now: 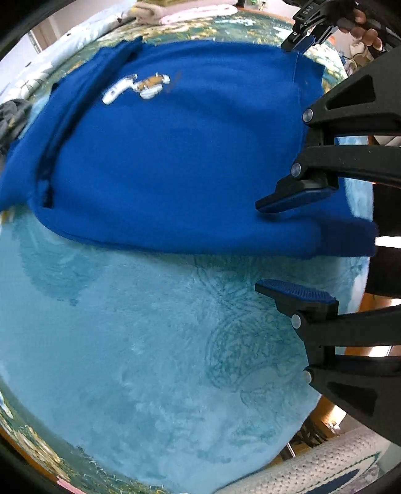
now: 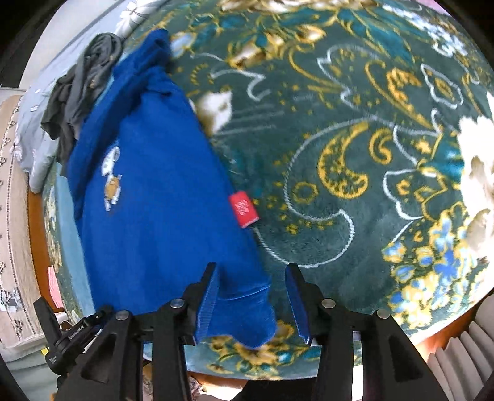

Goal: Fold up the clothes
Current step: 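Grasp the sweatshirt hem with the left gripper while the right gripper grasps the hem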

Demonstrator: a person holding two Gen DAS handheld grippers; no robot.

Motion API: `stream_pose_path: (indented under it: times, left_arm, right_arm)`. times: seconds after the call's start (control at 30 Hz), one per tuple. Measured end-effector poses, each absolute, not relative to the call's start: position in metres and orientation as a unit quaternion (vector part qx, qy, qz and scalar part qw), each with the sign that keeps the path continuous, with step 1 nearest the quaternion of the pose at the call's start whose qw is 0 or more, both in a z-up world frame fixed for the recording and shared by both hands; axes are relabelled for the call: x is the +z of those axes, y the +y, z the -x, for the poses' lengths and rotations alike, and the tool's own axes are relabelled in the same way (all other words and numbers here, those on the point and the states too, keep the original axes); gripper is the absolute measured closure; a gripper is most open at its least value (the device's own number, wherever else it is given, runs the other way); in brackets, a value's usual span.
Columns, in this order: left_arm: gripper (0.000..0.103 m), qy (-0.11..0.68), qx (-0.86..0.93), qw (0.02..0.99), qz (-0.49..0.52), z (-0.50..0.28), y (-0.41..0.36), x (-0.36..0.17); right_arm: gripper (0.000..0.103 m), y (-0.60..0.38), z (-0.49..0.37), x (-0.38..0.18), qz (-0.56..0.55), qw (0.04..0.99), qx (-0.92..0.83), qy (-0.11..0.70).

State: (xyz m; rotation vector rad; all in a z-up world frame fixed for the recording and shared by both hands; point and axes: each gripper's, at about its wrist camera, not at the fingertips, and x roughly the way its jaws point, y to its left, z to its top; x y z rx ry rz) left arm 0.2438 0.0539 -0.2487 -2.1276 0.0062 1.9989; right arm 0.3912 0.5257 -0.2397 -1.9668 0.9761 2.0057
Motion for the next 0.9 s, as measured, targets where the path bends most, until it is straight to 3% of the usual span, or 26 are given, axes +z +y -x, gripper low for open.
stream_pose_path:
  times: [0.53, 0.67, 0.73, 0.9]
  left_arm:
    - [0.057, -0.035, 0.667, 0.134, 0.732, -0.265, 0.051, -0.261]
    - [0.083, -0.046, 0.665, 0.135, 0.733, -0.269, 0.050, -0.258]
    - [0.090, -0.045, 0.667, 0.136, 0.732, -0.270, 0.051, -0.256]
    - [0.093, -0.035, 0.672, 0.127, 0.729, -0.271, 0.047, -0.244]
  right_arm:
    - [0.057, 0.524, -0.412, -0.259, 0.659, 0.081, 0.661, 0.348]
    - [0.073, 0.522, -0.417, -0.260, 0.659, 0.081, 0.654, 0.363]
    - [0.080, 0.518, -0.419, -0.257, 0.660, 0.081, 0.655, 0.358]
    - [0.087, 0.505, -0.421, -0.247, 0.666, 0.076, 0.660, 0.340]
